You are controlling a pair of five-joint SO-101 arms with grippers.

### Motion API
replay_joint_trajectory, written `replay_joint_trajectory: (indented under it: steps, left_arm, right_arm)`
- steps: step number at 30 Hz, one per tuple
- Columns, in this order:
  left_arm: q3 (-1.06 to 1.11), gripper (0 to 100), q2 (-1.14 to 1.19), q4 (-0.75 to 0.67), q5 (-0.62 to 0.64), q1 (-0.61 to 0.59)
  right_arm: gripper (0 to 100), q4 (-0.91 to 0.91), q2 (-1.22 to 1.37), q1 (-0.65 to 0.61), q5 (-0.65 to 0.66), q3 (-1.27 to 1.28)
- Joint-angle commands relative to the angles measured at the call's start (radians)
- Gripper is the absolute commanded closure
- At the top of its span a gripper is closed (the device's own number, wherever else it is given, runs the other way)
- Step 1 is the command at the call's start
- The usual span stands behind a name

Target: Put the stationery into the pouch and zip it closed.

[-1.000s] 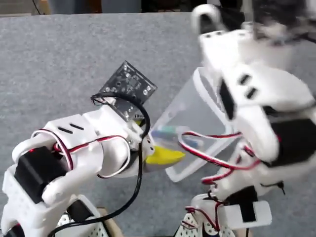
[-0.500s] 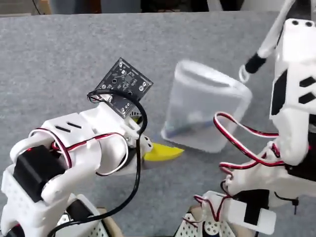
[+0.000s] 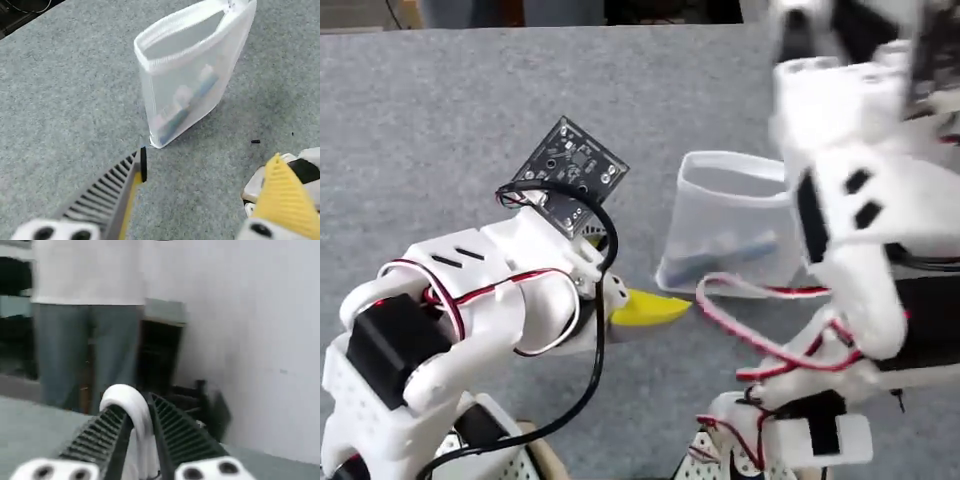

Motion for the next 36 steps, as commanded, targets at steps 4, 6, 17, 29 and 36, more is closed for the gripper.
replay_joint_trajectory:
  steps: [4, 6, 17, 29, 36]
  left_arm:
    - [-0.005, 63, -0.021, 0.037, 0.006, -0.012]
    - [-0.002, 63, -0.049, 0.037, 0.006, -0.024]
    - [-0.001, 63, -0.196, 0.035, 0.005, -0.133]
    - [0.160, 63, -0.327, 0.037, -0.003, -0.133]
    - [0.179, 63, -0.344, 0.035, -0.123, -0.159]
  right_arm:
    - [98.6, 0.002, -0.016, -0.296, -0.003, -0.025]
    - [98.6, -0.009, -0.018, -0.353, -0.002, -0.028]
    - [98.6, -0.089, -0.018, -0.559, 0.181, -0.030]
    - [98.6, -0.158, -0.018, -0.450, 0.173, 0.024]
    - [98.6, -0.089, -0.018, -0.450, 0.173, 0.021]
